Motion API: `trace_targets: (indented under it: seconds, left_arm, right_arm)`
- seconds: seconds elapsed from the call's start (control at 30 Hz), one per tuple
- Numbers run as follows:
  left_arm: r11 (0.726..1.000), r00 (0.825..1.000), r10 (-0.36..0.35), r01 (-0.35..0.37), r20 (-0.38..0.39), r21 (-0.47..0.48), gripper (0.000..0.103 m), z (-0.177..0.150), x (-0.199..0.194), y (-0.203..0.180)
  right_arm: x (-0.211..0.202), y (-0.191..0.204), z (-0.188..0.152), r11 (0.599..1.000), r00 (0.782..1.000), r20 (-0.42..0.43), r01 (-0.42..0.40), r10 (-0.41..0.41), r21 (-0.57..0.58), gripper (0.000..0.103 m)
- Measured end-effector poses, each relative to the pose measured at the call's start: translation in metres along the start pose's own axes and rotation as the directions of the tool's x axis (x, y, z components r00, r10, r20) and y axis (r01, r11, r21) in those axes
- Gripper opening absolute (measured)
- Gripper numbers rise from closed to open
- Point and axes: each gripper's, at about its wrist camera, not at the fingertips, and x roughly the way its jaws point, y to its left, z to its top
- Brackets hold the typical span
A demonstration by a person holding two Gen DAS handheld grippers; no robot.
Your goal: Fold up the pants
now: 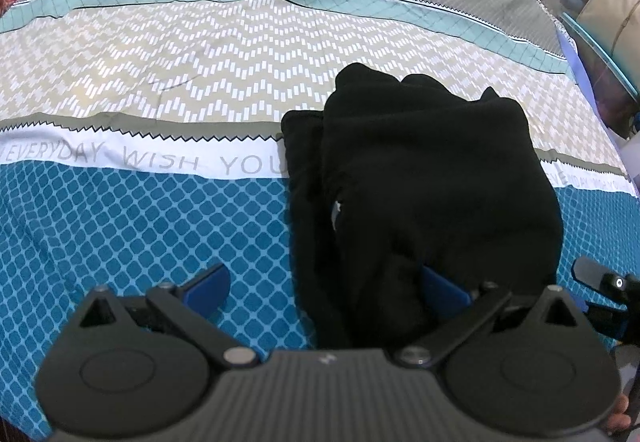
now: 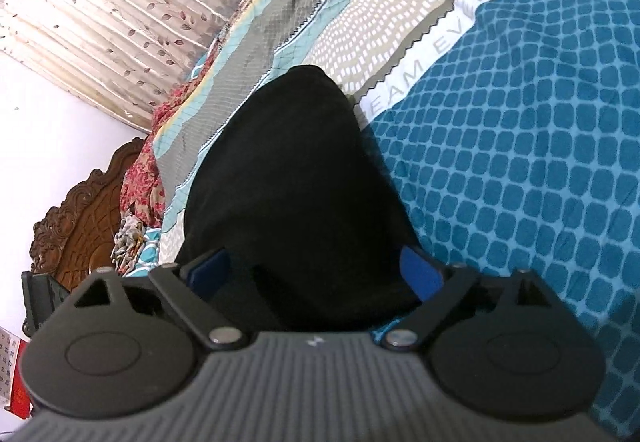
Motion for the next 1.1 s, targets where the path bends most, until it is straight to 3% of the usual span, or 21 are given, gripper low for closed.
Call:
trace_targets:
  seconds: [0.4,1.1]
  left_arm:
    - [1.000,1.000,-0.018,0.018,-0.016,-0.015,0.103,0.001,0.004,0.003]
    - [0.991,0.993,-0.111,0.107,-0.046,-0.081,0.103,0.003,0.012,0.019]
  right_arm:
    - [0.007,0.006,-0.005,0.999,1.000,0.009,0.003,-0.003,-0.035,0.103]
    - [0.012,0.004,-0.003,0.999,1.000,0.001,0.004,-0.004,-0.046,0.103]
